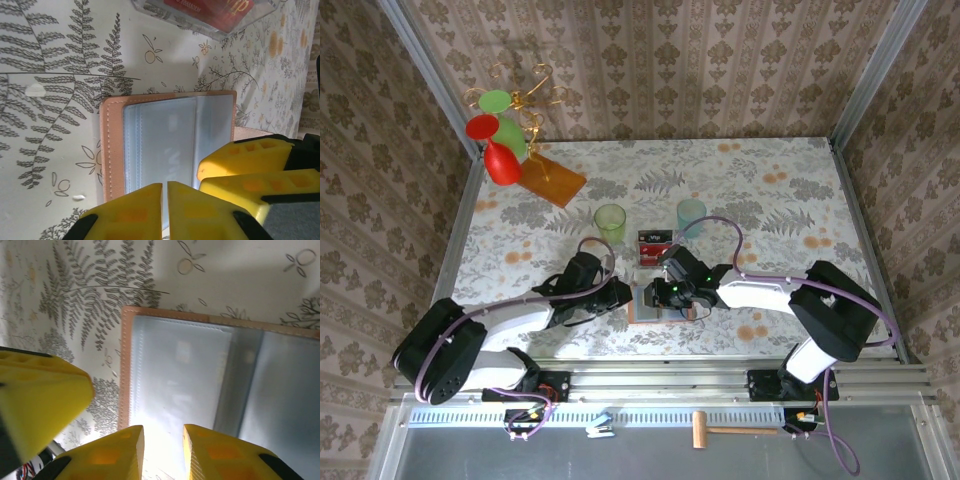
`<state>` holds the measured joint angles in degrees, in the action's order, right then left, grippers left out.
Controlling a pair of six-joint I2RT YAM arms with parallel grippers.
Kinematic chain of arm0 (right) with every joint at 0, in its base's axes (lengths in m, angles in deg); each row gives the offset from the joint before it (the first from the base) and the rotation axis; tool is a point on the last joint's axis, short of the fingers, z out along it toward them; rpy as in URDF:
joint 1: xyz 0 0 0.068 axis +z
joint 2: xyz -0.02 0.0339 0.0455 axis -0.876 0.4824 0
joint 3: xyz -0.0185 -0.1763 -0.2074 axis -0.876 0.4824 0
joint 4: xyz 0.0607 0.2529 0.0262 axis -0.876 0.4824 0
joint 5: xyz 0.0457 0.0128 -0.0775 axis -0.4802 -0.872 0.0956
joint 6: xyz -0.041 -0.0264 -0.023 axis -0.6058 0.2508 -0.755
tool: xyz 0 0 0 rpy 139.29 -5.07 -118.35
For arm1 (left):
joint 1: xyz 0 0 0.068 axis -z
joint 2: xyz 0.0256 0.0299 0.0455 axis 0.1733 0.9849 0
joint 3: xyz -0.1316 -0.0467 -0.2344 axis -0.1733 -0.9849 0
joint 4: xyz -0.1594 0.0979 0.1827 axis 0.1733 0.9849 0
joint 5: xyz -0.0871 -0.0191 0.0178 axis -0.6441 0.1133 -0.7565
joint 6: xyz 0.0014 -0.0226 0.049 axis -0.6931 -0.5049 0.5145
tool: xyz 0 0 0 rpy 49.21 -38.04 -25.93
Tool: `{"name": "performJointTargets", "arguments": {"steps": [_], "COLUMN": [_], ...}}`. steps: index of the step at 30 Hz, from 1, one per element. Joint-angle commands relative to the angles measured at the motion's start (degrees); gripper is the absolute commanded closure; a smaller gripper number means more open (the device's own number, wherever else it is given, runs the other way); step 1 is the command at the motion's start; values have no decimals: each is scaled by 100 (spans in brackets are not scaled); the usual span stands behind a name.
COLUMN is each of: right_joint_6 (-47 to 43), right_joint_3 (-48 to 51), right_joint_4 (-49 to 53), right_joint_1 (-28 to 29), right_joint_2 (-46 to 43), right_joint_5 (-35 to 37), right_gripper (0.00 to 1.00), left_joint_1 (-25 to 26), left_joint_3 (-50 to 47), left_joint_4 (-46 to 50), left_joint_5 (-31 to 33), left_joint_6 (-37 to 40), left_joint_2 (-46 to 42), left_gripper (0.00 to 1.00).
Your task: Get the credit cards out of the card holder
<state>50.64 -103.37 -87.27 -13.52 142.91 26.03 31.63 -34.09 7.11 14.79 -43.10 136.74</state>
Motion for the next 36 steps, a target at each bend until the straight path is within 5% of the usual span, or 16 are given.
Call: {"name": "performJointTargets", "arguments": {"steps": [1, 36], "right_joint_6": [95, 194], "right_joint_3": [-135, -387], "right_joint_4": [29, 531], "right_joint_1": [48, 15], "right_joint_2": [60, 451], "right_joint_5": [3, 156], "right_gripper": [74, 69], "left_joint_1": [52, 33], "left_joint_3": [-54, -164], "left_joint_4": [-332, 102], "left_joint_5": [-245, 35], "left_joint_6": [-131, -55], "left_joint_2": [181, 574], "left_gripper": [90, 93]}}
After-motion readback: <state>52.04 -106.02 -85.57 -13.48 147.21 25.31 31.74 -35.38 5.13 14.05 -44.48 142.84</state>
